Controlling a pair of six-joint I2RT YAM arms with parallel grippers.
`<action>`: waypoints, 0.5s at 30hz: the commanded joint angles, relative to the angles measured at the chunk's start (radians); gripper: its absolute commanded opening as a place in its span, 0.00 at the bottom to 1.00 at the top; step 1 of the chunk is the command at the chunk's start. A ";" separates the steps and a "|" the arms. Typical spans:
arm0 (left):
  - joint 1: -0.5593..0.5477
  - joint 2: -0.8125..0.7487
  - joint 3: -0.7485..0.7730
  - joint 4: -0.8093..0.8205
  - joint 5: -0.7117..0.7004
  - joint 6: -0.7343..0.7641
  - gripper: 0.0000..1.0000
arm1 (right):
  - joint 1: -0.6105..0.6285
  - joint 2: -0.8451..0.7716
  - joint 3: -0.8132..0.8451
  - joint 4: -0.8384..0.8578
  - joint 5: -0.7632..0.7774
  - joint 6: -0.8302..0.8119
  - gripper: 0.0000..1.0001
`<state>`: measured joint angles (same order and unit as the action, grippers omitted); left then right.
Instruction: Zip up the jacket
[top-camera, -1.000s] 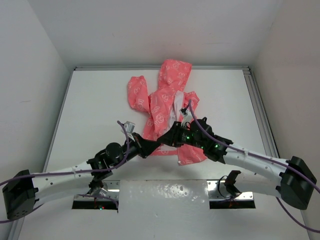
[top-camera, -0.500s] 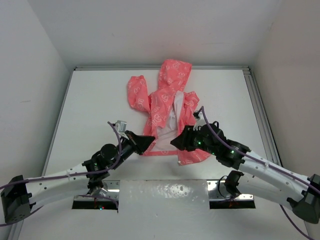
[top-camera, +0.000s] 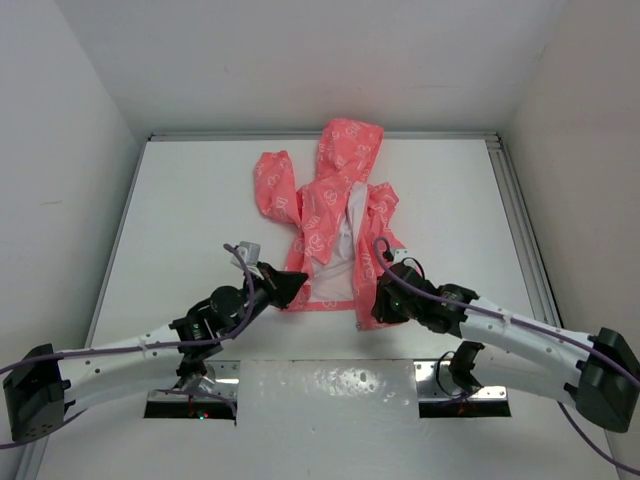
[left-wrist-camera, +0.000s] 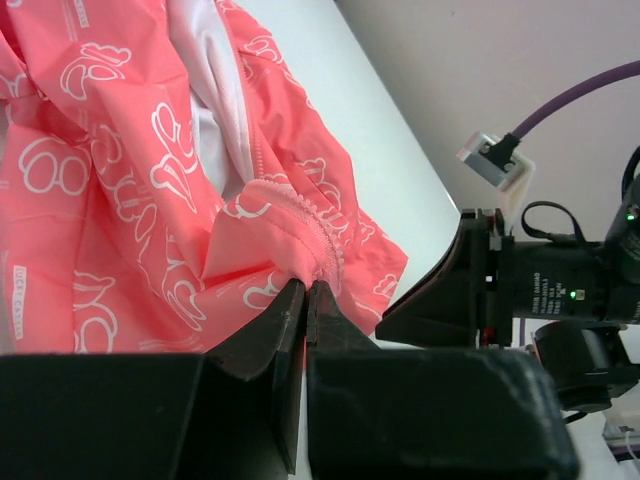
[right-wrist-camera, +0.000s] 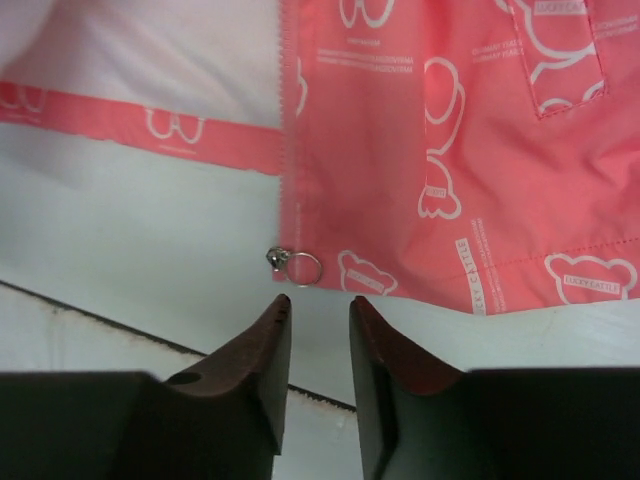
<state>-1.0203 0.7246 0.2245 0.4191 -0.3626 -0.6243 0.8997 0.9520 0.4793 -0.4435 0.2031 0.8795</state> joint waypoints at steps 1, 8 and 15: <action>0.002 -0.007 0.035 0.027 0.002 0.044 0.00 | 0.021 0.060 0.002 0.028 0.044 -0.027 0.30; 0.002 -0.017 0.023 0.030 -0.001 0.055 0.00 | 0.071 0.178 0.021 0.054 0.107 -0.027 0.36; 0.002 -0.039 0.010 0.020 -0.004 0.052 0.00 | 0.111 0.292 0.056 0.066 0.159 -0.022 0.37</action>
<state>-1.0203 0.7055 0.2241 0.4068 -0.3630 -0.5835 0.9882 1.2221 0.4873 -0.4019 0.3061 0.8631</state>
